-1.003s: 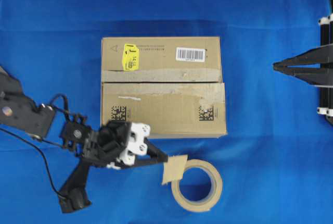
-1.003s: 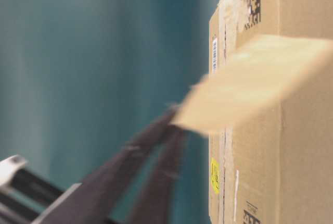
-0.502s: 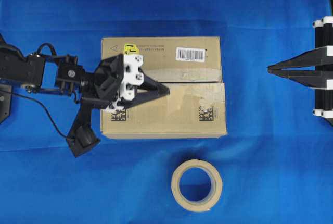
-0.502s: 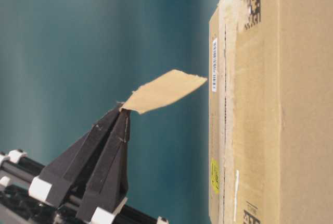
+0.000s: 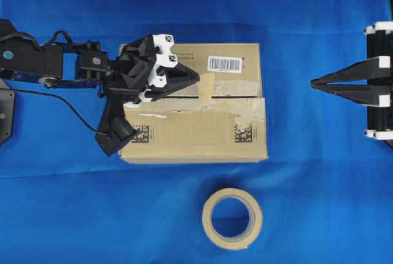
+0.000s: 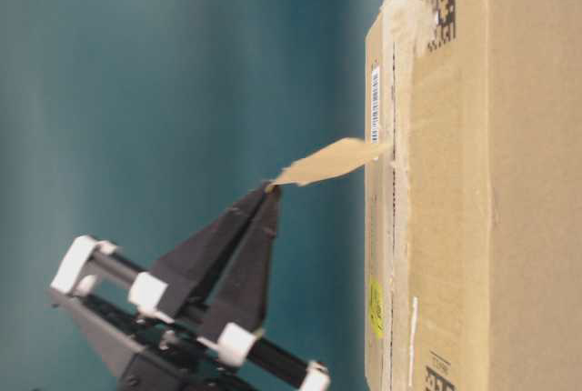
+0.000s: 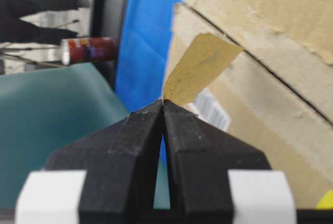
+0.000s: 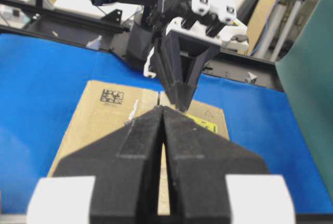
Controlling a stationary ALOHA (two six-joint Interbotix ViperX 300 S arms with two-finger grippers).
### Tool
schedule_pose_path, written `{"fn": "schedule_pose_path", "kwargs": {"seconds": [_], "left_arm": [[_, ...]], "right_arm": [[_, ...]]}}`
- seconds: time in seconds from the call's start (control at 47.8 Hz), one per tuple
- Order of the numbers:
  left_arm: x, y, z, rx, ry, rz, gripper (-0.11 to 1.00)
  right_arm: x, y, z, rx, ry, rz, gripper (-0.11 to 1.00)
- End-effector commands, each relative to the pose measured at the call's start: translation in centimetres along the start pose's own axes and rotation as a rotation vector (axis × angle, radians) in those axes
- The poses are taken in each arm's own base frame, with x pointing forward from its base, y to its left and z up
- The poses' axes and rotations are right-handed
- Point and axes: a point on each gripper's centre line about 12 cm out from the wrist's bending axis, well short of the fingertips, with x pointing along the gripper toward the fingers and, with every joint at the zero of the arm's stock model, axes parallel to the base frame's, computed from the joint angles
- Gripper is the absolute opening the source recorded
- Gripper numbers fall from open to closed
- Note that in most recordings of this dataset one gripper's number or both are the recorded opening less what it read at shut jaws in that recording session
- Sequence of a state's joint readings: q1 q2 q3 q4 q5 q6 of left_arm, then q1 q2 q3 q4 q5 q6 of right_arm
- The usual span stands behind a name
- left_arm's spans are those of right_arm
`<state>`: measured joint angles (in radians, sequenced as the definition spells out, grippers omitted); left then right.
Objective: Apply tape along the seams of the closed cardboard box to seal it securely.
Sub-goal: 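Carry the tape strip over the box and lay it across the seam, then bring the right gripper in and press the tape onto the box top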
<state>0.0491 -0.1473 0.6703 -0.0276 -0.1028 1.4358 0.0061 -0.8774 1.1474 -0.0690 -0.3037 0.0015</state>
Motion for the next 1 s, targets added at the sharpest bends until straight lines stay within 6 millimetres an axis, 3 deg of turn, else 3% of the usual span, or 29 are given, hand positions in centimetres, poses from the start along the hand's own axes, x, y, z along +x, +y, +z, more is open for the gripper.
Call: {"fn": "schedule_pose_path", "kwargs": {"seconds": [0.0, 0.23, 0.627, 0.982], "left_arm": [[0.1, 1.0, 0.3, -0.006, -0.008, 0.024, 0.00], [0.2, 0.8, 0.9, -0.009, -0.021, 0.017, 0.00], [0.3, -1.0, -0.2, -0.054, 0.019, -0.112, 0.00], [0.3, -2.0, -0.4, -0.018, 0.033, -0.214, 0.00]], "right_arm": [[0.2, 0.0, 0.4, -0.005, -0.015, 0.000, 0.00], [0.2, -0.3, 0.3, -0.007, -0.011, -0.015, 0.00], [0.6, -0.4, -0.2, -0.006, 0.007, -0.016, 0.00], [3.1, -0.5, -1.1, 0.033, 0.019, -0.021, 0.00]]}}
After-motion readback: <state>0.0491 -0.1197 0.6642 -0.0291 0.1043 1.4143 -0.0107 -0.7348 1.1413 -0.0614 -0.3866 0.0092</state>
